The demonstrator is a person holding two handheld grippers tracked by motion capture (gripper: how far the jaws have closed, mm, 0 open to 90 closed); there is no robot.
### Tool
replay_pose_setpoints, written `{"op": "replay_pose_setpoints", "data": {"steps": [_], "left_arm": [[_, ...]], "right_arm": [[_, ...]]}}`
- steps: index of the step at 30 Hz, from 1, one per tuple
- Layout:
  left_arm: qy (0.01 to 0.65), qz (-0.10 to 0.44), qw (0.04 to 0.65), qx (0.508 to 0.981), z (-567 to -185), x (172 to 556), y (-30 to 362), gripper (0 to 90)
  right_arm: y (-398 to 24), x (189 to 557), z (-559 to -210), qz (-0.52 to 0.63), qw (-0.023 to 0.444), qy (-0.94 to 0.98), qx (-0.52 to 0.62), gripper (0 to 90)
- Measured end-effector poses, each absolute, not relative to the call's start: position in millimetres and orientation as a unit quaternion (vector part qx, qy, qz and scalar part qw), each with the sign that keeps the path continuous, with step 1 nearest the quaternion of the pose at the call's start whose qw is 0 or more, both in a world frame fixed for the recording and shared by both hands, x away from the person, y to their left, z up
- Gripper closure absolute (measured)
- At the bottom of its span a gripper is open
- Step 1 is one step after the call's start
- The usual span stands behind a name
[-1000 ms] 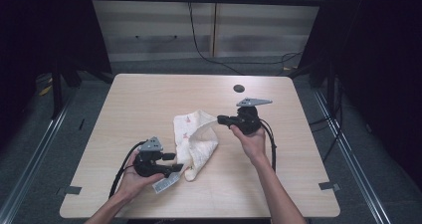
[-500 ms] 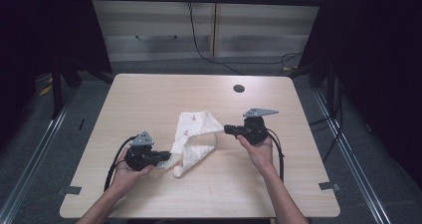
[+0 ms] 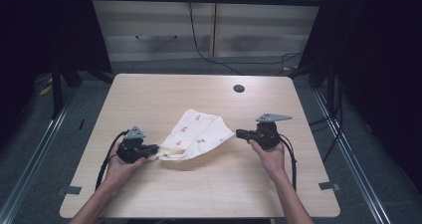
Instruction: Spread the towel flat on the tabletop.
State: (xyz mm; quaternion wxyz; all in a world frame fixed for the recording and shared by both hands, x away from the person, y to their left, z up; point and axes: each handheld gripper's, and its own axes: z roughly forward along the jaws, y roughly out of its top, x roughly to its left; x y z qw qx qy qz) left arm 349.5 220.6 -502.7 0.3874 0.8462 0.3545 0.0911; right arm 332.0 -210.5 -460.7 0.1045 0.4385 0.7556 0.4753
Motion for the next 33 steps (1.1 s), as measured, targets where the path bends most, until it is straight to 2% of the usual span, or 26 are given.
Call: {"op": "replay_pose_setpoints", "data": {"steps": [3, 5, 9, 15, 19, 21, 25, 33], "left_arm": [[0.359, 0.093, 0.388, 0.844, -502, 349, 222, 78.9], [0.363, 0.097, 0.399, 0.837, -498, 347, 224, 68.5], [0.347, 0.115, 0.432, 0.824, -480, 334, 228, 65.1], [0.288, 0.092, 0.453, 0.838, -473, 306, 221, 62.2], [0.262, 0.077, 0.439, 0.856, -480, 301, 209, 55.9], [0.258, 0.077, 0.432, 0.861, -483, 301, 207, 50.3], [0.257, 0.068, 0.438, 0.859, -486, 303, 209, 45.3], [0.256, 0.076, 0.417, 0.869, -496, 306, 206, 41.8]], "right_arm": [[-206, 334, -463, 0.473, 0.1, 0.758, 0.438, 88.4], [-203, 336, -465, 0.472, 0.099, 0.76, 0.435, 88.4], [-202, 336, -465, 0.47, 0.098, 0.762, 0.434, 88.4], [-204, 337, -465, 0.47, 0.099, 0.76, 0.438, 88.4], [-204, 340, -467, 0.47, 0.1, 0.759, 0.439, 88.4], [-204, 341, -467, 0.47, 0.1, 0.759, 0.439, 88.4], [-205, 341, -467, 0.471, 0.099, 0.758, 0.44, 88.4], [-204, 342, -470, 0.466, 0.098, 0.759, 0.443, 88.4]]}}
